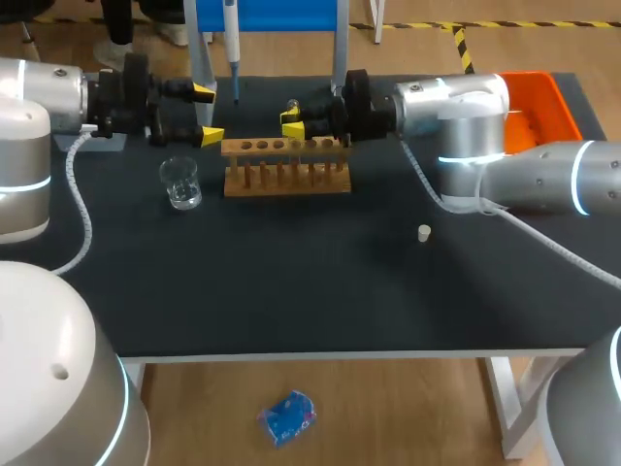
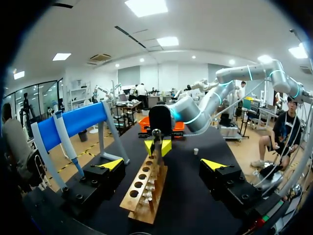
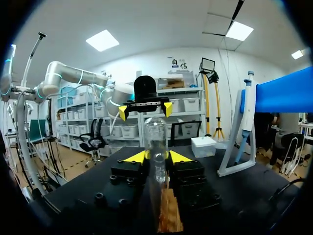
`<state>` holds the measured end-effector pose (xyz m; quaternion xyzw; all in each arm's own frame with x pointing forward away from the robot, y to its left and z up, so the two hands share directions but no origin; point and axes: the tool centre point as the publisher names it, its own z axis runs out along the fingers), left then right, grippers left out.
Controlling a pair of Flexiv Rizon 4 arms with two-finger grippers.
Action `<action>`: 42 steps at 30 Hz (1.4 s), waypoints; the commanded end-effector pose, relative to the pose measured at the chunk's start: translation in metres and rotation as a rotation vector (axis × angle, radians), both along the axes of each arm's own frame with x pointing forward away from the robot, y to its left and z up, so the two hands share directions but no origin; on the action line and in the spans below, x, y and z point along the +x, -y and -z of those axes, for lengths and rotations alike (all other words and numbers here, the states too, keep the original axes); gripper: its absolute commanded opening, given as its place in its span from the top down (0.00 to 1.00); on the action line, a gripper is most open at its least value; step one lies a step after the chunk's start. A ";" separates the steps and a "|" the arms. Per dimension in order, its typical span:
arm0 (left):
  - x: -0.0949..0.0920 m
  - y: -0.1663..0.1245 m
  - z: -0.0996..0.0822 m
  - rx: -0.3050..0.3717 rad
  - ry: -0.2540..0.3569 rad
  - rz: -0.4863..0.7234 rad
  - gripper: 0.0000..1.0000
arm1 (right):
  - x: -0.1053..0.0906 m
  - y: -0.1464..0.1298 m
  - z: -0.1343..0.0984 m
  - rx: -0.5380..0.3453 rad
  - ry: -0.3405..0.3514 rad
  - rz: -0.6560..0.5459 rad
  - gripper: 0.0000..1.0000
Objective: Invert the test tube, pick up the pipette, mount the tip to pipette, aspirate from beaker and dispense into the tube, eject the tip, return the pipette, and cap with the stopper.
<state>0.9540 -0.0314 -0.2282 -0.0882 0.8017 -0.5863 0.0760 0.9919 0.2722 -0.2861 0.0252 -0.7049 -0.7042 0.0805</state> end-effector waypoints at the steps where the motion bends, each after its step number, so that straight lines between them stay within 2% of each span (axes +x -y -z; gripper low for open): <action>1: -0.001 0.000 0.000 0.001 0.001 -0.001 0.00 | -0.002 0.001 0.001 -0.003 -0.015 0.008 1.00; 9: -0.001 0.000 0.000 0.001 0.001 -0.001 0.00 | -0.004 0.004 0.001 -0.007 -0.036 0.024 1.00; 42: -0.001 0.000 0.000 0.001 0.001 -0.001 0.00 | -0.006 0.004 -0.043 -0.045 0.035 0.036 1.00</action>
